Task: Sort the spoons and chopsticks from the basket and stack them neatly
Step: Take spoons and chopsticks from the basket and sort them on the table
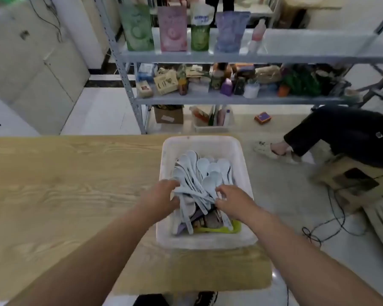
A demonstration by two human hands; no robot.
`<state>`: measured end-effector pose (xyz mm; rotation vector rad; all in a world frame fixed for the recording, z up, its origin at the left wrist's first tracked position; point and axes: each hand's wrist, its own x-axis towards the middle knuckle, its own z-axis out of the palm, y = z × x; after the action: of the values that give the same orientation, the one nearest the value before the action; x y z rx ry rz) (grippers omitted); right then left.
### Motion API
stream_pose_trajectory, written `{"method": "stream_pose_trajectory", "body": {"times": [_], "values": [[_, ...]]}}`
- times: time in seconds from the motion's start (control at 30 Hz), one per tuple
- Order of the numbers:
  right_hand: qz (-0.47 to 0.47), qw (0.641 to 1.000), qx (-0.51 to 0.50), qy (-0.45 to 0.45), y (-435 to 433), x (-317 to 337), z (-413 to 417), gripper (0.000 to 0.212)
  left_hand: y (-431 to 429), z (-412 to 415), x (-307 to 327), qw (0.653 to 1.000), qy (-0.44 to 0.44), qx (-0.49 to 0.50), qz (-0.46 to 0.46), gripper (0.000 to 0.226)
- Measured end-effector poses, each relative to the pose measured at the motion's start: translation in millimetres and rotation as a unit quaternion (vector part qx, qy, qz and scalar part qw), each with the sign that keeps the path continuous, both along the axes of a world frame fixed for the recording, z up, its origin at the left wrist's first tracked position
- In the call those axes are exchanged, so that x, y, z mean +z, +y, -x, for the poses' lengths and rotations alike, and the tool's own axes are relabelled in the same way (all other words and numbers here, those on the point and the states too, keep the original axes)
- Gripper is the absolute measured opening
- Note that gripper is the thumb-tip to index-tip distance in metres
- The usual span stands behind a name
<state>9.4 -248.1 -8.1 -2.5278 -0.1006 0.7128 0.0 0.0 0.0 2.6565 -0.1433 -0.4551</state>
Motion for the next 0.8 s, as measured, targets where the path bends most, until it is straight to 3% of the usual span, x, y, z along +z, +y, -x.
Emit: {"method": "stream_pose_trajectory", "body": {"times": [0.13,0.3,0.4,0.57,0.8], "values": [[0.063,0.997,-0.023,-0.041,12,-20,-12,0.059,-27,-24,-22,0.998,0.040,0.040,-0.029,0.050],[0.156,0.983,0.010,-0.101,23,-52,-13,0.077,-31,-47,-58,0.980,-0.083,-0.049,-0.172,0.053],[0.151,0.983,0.014,-0.104,17,-63,-14,0.077,-34,-49,-65,0.980,-0.085,-0.060,-0.169,0.036],[0.194,0.969,0.064,-0.142,4,-68,-9,0.066,-33,-52,-65,0.981,-0.066,-0.074,-0.169,0.031],[0.193,0.958,0.110,-0.180,3,-64,5,0.066,-31,-54,-45,0.995,0.000,-0.004,-0.098,0.054]]}}
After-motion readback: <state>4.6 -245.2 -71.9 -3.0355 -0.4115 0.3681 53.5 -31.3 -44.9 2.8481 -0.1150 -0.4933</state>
